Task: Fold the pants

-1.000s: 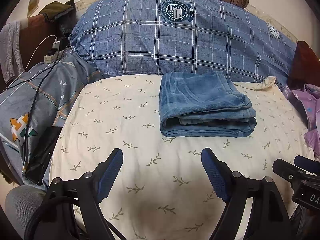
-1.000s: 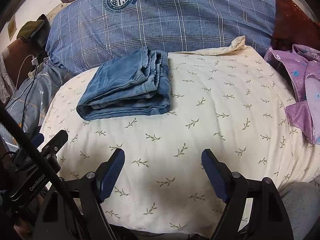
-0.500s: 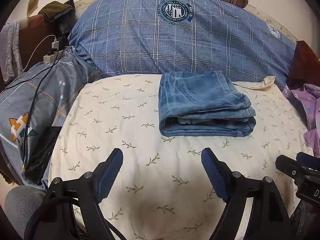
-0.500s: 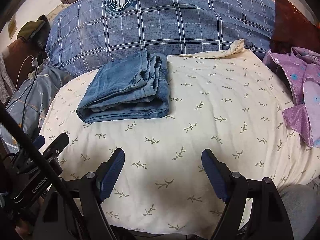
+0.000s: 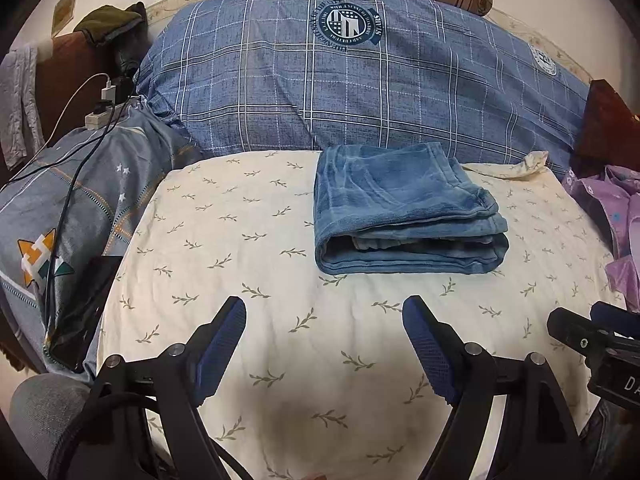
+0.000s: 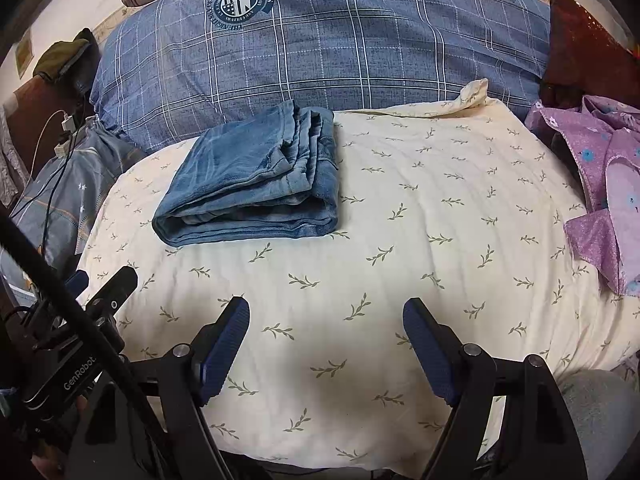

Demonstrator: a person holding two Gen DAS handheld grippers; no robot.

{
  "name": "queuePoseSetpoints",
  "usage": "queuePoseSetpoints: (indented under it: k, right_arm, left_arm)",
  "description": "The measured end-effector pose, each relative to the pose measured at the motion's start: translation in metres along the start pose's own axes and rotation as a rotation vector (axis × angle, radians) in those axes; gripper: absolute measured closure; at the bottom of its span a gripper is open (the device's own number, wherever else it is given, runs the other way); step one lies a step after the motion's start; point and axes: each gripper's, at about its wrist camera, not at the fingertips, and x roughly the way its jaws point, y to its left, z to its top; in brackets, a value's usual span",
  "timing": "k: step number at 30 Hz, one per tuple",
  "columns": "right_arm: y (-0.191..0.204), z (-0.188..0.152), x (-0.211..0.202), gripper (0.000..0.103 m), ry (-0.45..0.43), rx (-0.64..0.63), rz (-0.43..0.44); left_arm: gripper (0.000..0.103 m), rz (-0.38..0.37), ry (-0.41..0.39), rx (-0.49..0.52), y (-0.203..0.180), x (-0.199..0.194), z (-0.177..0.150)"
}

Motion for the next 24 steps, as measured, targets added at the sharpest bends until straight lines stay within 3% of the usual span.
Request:
queuePoseSetpoints:
  k: [24]
  right_arm:
    - [-0.0030, 0.0029, 0.0021, 0.023, -0.004, 0.006, 0.006]
  left_arm:
    - [0.022, -0.006, -0.028, 0.008, -0.0016, -0.0060, -0.0010]
